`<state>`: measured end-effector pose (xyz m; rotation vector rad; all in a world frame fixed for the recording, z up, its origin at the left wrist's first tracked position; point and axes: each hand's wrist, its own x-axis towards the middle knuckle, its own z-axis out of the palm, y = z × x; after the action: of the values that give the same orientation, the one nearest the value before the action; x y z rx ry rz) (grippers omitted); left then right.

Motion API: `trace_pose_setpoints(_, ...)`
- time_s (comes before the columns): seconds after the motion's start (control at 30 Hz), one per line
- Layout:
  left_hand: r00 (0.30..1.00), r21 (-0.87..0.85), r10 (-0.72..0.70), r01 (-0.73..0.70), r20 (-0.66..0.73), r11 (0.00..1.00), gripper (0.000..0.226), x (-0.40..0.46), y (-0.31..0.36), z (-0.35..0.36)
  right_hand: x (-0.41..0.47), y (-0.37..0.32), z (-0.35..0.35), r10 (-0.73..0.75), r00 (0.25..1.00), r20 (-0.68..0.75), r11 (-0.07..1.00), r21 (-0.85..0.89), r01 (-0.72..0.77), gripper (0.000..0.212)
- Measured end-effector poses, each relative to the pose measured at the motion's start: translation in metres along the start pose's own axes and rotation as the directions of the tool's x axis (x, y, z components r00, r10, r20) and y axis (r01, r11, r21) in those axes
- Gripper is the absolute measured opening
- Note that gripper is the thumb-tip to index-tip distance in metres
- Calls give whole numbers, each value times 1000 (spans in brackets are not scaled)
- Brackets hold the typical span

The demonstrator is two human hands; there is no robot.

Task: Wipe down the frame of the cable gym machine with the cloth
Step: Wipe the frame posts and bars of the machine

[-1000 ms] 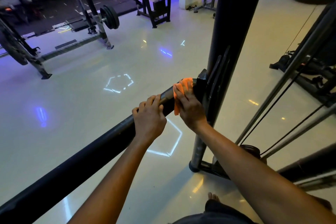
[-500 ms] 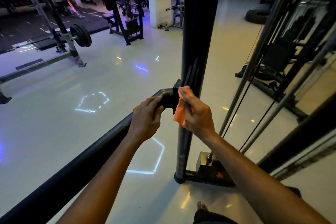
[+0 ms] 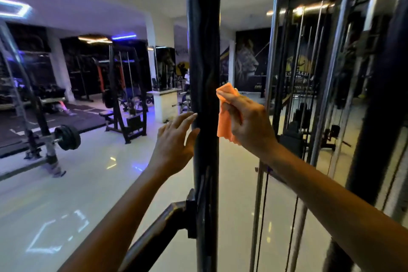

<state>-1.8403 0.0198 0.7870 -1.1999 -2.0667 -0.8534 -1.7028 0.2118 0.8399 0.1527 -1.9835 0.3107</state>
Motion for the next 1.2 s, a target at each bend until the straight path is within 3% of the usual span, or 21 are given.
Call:
trace_pose_setpoints(0.4, 922, 19, 209, -215, -327, 977, 49, 228, 60, -164, 247, -23, -97, -259, 942, -215, 946, -253, 203, 40)
trace_pose_setpoints(0.7, 920, -162, 116, -188, -374, 969, 56, 332, 86, -235, 367, -38, -125, -286, 916, -283, 937, -282, 205, 51)
trace_pose_setpoints(0.83, 927, -150, 83, -146, -365, 978, 58, 357, 89, -245, 396, -40, -114, -225, 937, -267, 948, -282, 147, 65)
trace_pose_setpoints(0.93, 935, -175, 74, -142, -346, 974, 67, 372, 87, -245, 402, -35, -83, -135, 967, -217, 972, -219, 87, 56)
trace_pose_setpoints(1.07, 935, -297, 37, -150, -353, 943, 54, 391, 83, -243, 391, -20, -47, -147, 951, -271, 982, -155, 107, 66)
trace_pose_setpoints(1.2, 947, -529, -88, -94, -309, 844, 37, 403, 83, -245, 391, -6, -27, -260, 931, -254, 920, -357, 159, 69)
